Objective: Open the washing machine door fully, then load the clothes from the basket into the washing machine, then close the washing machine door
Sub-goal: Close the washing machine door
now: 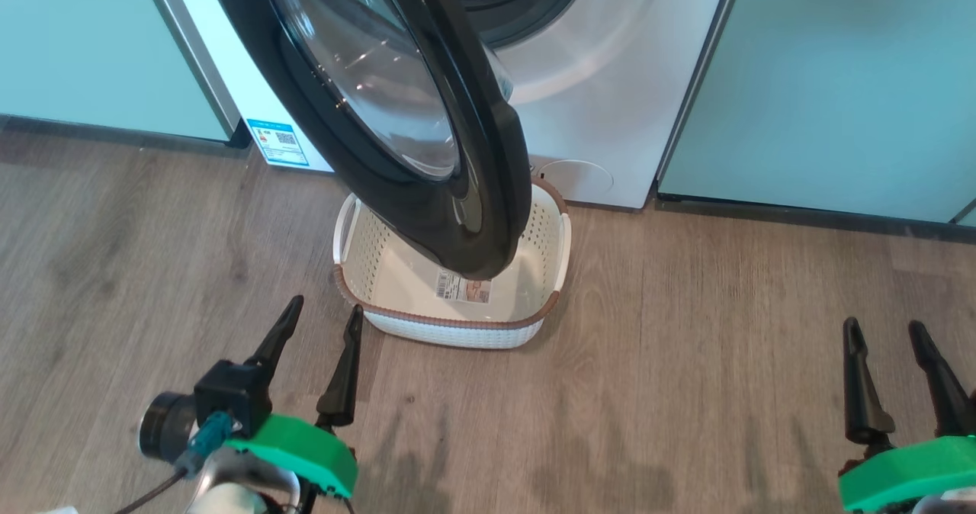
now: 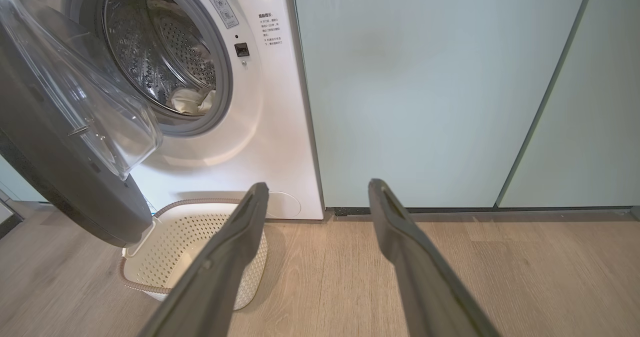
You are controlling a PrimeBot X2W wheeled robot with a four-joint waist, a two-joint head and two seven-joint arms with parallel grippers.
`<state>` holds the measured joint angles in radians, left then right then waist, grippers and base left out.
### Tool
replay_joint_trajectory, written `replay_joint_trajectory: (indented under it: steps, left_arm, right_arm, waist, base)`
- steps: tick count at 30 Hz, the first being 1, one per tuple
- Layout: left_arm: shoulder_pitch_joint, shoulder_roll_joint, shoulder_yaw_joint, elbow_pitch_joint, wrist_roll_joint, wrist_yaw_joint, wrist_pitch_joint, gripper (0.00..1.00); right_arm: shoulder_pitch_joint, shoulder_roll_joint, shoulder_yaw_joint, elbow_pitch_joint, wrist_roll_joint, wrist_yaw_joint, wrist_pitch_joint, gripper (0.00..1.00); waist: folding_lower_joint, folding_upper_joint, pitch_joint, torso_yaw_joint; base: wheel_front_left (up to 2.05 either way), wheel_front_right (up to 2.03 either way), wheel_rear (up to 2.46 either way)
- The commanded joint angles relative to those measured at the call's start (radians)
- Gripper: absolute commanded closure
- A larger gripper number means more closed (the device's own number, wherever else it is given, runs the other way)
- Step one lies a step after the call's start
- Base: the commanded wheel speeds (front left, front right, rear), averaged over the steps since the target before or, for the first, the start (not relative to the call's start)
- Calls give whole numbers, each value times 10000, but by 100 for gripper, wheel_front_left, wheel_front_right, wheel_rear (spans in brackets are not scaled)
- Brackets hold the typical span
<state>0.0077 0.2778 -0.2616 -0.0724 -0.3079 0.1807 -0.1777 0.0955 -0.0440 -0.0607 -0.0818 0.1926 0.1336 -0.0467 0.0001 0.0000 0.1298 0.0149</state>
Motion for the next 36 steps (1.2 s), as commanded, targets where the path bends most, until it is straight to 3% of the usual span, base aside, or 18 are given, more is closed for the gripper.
replay_joint_trajectory:
  steps: [1,2,4,5,6,25,36]
  left_arm:
    - [-515,145,333,-251,-4,83,-122,0]
    - [-523,143,322,-246,-4,87,-127,0]
    - [-533,129,297,-228,-13,92,-138,0]
    - [-530,129,293,-217,-11,104,-145,0]
    - [-529,120,285,-209,-24,105,-153,0]
    - [-583,126,114,-176,-10,154,-277,0]
    - [-722,23,-169,-4,-38,38,-347,0]
  right_arm:
    - [-203,-63,218,-338,-5,-29,-50,0]
    - [-200,-63,230,-331,-4,-29,-43,0]
    - [-189,-63,250,-310,12,-29,-31,14]
    - [-178,-63,263,-297,36,-29,-18,52]
    - [-167,-63,312,-281,74,-29,14,100]
    - [-220,-63,644,-152,392,-29,62,100]
    - [-1945,-64,651,-150,611,-29,-59,100]
  waist:
    - [-1,0,-1,-3]
    - [-1,0,-4,-2]
    - [-1,0,-30,4]
    - [-1,0,-40,1]
    - [-1,0,-54,4]
    - [-1,0,-204,218]
    - [-1,0,-399,682]
  base:
    - [0,0,0]
    - [0,0,0]
    - [0,0,0]
    - [0,0,0]
    - [0,0,0]
    - [0,0,0]
    - [0,0,0]
